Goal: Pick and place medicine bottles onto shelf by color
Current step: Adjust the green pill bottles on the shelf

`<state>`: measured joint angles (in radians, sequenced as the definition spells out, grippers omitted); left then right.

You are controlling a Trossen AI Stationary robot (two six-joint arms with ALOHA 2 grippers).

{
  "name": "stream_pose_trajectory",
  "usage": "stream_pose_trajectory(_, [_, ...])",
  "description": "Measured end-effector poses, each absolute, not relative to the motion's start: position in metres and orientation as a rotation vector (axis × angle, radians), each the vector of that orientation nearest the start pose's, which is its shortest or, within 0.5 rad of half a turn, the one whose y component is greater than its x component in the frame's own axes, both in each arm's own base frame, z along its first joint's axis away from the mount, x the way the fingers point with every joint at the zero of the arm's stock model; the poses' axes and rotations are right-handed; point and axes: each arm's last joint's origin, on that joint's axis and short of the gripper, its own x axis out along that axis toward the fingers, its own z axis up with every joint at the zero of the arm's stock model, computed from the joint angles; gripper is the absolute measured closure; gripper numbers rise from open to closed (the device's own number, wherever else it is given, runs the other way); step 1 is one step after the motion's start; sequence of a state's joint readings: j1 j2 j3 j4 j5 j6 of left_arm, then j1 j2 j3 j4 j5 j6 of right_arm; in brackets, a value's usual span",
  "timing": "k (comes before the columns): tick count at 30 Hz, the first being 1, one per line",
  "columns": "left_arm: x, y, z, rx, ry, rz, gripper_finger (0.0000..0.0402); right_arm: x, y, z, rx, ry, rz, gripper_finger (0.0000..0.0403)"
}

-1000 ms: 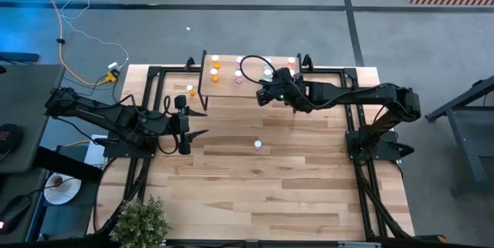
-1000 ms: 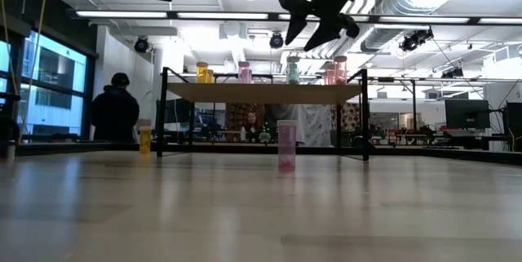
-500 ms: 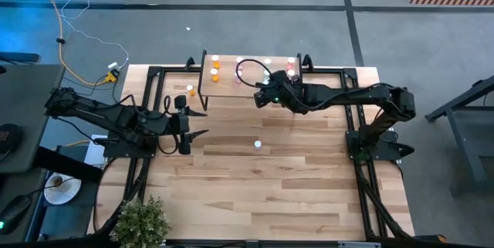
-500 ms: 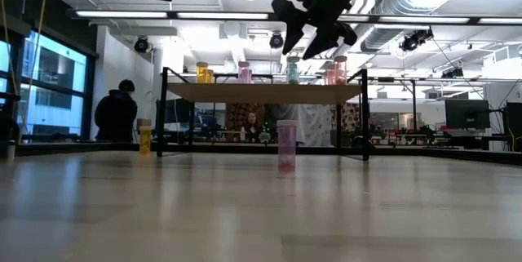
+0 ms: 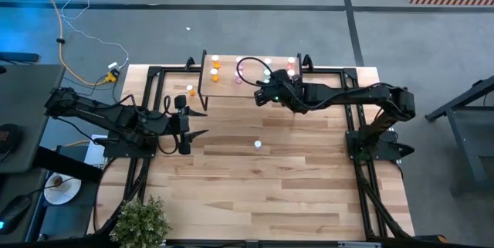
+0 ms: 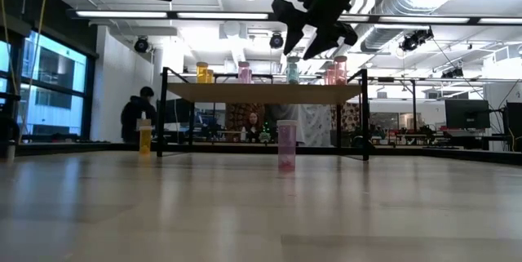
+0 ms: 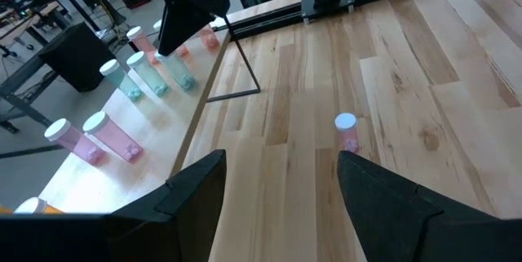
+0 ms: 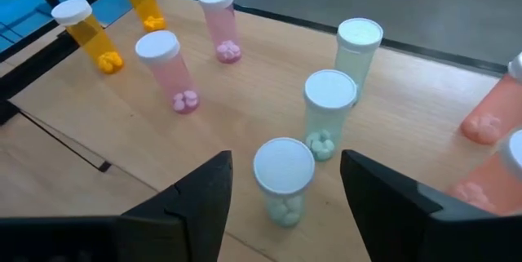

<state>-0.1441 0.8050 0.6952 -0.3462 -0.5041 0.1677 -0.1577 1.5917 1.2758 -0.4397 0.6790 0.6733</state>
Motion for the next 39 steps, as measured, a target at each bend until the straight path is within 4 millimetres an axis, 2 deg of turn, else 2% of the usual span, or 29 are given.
stream_pose_trajectory(9, [0.171, -0.011, 0.286, 0.309, 0.465, 0.317, 0.0177, 0.336, -0.072, 0.285, 0.404, 0.452, -1.004, 0.0198])
stream_pose_trajectory(16, [0.171, -0.011, 0.286, 0.310, 0.465, 0.317, 0.0177, 0.344, -0.073, 0.271, 0.392, 0.493, -1.008, 0.0198])
stream_pose_trajectory(28, [0.171, -0.011, 0.286, 0.310, 0.465, 0.317, 0.0177, 0.345, -0.078, 0.273, 0.406, 0.469, -1.014, 0.0201])
stream_pose_trajectory(39, [0.171, -0.011, 0.286, 0.310, 0.465, 0.317, 0.0177, 0.344, -0.078, 0.273, 0.382, 0.482, -1.007, 0.0262])
